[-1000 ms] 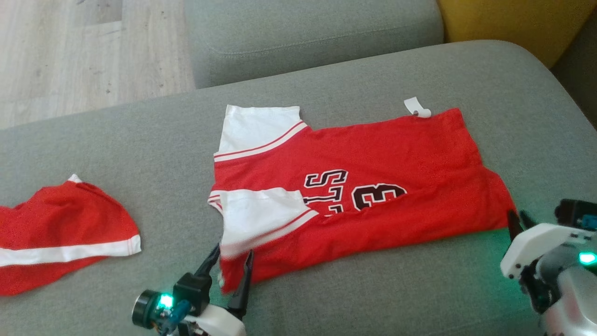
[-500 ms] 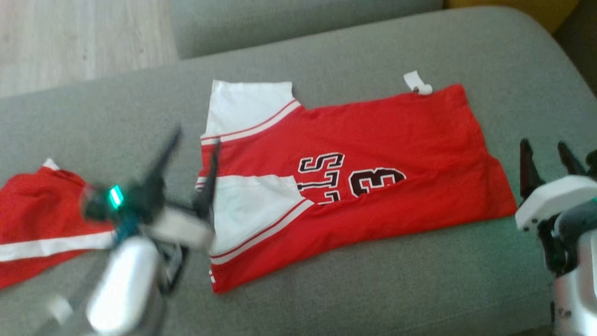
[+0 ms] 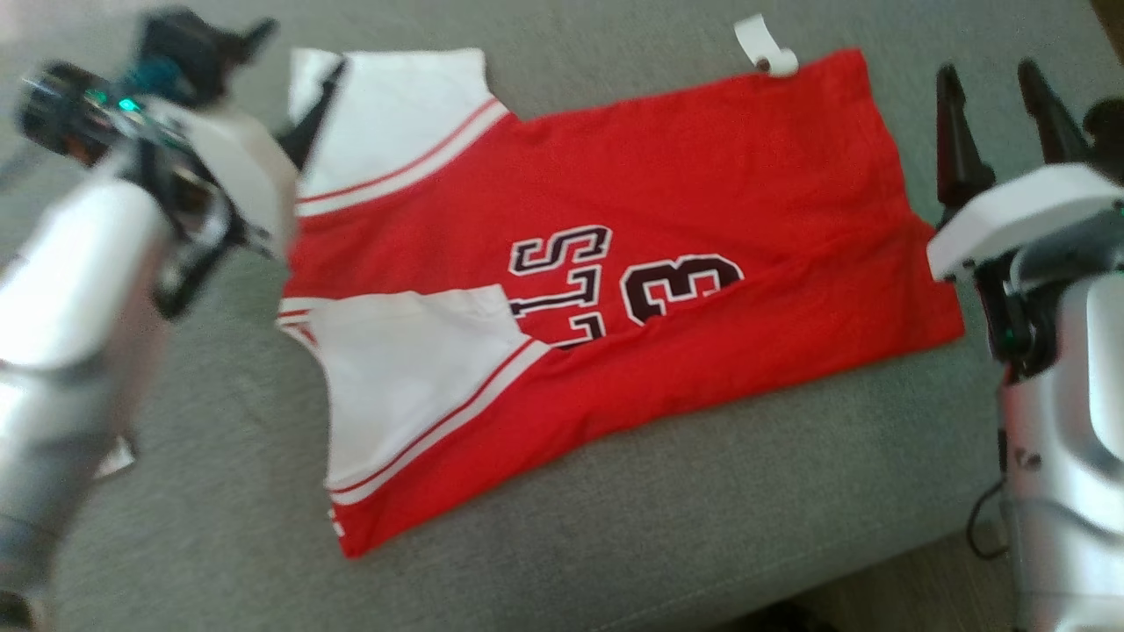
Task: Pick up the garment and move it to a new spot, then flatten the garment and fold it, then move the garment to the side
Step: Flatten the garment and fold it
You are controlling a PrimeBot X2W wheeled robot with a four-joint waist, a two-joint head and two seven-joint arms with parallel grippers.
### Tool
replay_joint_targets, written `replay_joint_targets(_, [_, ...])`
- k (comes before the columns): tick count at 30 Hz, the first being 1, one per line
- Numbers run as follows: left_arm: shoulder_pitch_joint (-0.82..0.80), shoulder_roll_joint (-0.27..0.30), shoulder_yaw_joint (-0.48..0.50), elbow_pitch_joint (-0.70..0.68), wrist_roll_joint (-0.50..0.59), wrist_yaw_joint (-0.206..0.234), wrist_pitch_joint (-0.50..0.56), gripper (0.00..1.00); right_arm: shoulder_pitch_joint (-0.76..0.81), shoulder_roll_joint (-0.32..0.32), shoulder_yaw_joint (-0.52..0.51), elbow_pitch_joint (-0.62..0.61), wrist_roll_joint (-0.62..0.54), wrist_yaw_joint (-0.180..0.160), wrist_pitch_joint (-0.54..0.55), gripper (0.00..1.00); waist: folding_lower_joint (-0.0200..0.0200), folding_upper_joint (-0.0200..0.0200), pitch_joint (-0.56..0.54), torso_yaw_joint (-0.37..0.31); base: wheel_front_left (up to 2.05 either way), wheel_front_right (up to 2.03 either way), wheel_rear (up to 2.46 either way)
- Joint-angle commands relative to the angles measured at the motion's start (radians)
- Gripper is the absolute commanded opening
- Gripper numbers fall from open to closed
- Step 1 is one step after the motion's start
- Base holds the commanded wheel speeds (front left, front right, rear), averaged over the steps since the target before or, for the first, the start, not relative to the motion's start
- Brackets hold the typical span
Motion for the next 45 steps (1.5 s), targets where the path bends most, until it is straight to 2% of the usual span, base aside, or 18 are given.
replay_joint_targets(1, [-0.085, 0.070, 0.010, -0.005, -0.029, 0.002, 0.023, 1.00, -0.043, 0.008, 0.027, -0.031, -0.004, 0.007, -0.011, 1.00, -0.0004, 0.0000, 0.064, -0.053, 0.00, 0.00, 0.00])
replay_joint_targets(5, [-0.178, 0.130, -0.106, 0.064, -0.121, 0.002, 0.091, 1.00, -0.078, 0.011, 0.052, -0.021, -0.004, 0.007, -0.027, 1.00, -0.0004, 0.0000, 0.107, -0.077, 0.00, 0.00, 0.00])
replay_joint_targets(11, [-0.268, 0.167, -0.223, 0.138, -0.242, 0.002, 0.154, 1.00, -0.096, 0.017, 0.075, -0.007, 0.001, 0.007, -0.054, 1.00, -0.0004, 0.0000, 0.151, -0.100, 0.00, 0.00, 0.00])
replay_joint_targets(19, [-0.348, 0.159, -0.299, 0.274, -0.265, 0.002, 0.117, 1.00, -0.097, 0.020, 0.089, -0.015, -0.004, 0.007, -0.084, 1.00, -0.0004, 0.0000, 0.171, -0.110, 0.00, 0.00, 0.00])
replay_joint_targets(24, [-0.373, 0.150, -0.355, 0.292, -0.303, 0.002, 0.125, 1.00, -0.099, 0.024, 0.092, -0.022, 0.000, 0.007, -0.086, 1.00, -0.0004, 0.0000, 0.182, -0.116, 0.00, 0.00, 0.00])
replay_joint_targets(28, [-0.383, 0.150, -0.395, 0.295, -0.364, 0.002, 0.167, 1.00, -0.110, 0.025, 0.094, -0.029, -0.001, 0.007, -0.082, 1.00, -0.0004, 0.0000, 0.192, -0.121, 0.00, 0.00, 0.00])
replay_joint_targets(34, [-0.386, 0.160, -0.459, 0.276, -0.469, 0.002, 0.294, 1.00, -0.124, 0.019, 0.094, -0.038, -0.002, 0.007, -0.080, 1.00, -0.0004, 0.0000, 0.196, -0.123, 0.00, 0.00, 0.00])
replay_joint_targets(36, [-0.385, 0.165, -0.473, 0.253, -0.512, 0.002, 0.331, 0.00, -0.126, 0.017, 0.090, -0.037, -0.003, 0.007, -0.080, 1.00, -0.0004, 0.0000, 0.194, -0.120, 0.00, 0.00, 0.00])
replay_joint_targets(40, [-0.395, 0.172, -0.488, 0.225, -0.552, 0.002, 0.320, 0.00, -0.127, 0.013, 0.084, -0.034, -0.010, 0.007, -0.080, 1.00, -0.0004, 0.0000, 0.180, -0.108, 0.00, 0.00, 0.00])
replay_joint_targets(45, [-0.405, 0.162, -0.488, 0.211, -0.554, 0.002, 0.200, 0.00, -0.130, 0.002, 0.074, -0.024, -0.013, 0.007, -0.079, 1.00, -0.0004, 0.0000, 0.151, -0.083, 0.00, 0.00, 0.00])
